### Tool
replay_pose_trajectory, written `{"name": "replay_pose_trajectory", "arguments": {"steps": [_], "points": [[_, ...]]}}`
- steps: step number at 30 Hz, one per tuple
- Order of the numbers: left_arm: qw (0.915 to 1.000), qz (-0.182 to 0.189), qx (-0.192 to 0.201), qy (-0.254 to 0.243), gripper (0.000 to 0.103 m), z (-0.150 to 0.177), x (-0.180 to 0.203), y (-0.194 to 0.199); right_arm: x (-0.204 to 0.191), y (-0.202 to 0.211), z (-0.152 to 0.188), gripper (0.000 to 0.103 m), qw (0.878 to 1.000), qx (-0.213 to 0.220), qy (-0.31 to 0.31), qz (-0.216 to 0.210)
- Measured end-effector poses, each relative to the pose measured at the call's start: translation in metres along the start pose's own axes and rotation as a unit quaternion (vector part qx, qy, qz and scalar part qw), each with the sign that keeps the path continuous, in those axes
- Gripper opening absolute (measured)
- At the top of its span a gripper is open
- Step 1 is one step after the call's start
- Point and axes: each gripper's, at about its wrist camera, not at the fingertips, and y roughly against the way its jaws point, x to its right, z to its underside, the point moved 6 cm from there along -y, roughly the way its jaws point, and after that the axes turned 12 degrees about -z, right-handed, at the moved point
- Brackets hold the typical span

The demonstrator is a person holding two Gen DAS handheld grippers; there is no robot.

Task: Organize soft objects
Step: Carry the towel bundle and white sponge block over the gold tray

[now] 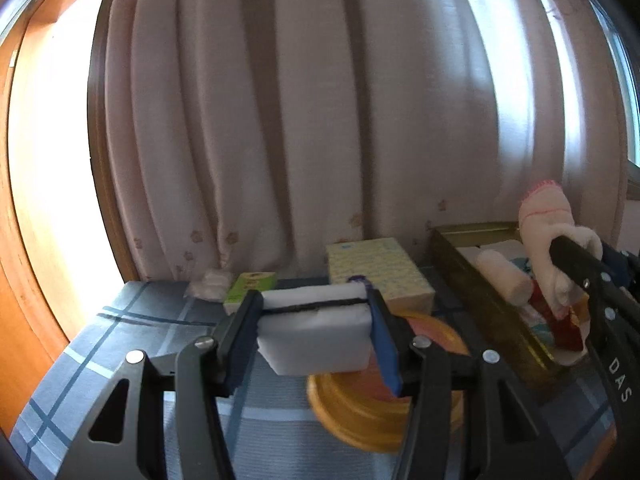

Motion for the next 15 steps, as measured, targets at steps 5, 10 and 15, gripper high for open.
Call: {"name": "replay_pose_trajectory", "arguments": {"steps": [5, 10, 15], "points": [[0.9999, 0.011, 0.007, -0.004, 0.052, -0.001, 0.018, 0.008, 0.016, 0.007, 0.001, 0.02, 1.0, 0.002, -0.001, 0.013], [0.9992, 0.03, 0.027, 0.006, 0.052, -0.008, 0.029, 0.02, 0.032, 0.016, 0.002, 0.02, 1.0, 0.011, -0.006, 0.025], [0.9917, 0.101, 0.065, 0.045, 0.052, -0.023, 0.03, 0.045, 0.042, 0.027, 0.001, 0.02, 0.999, 0.025, 0.001, 0.045]]}}
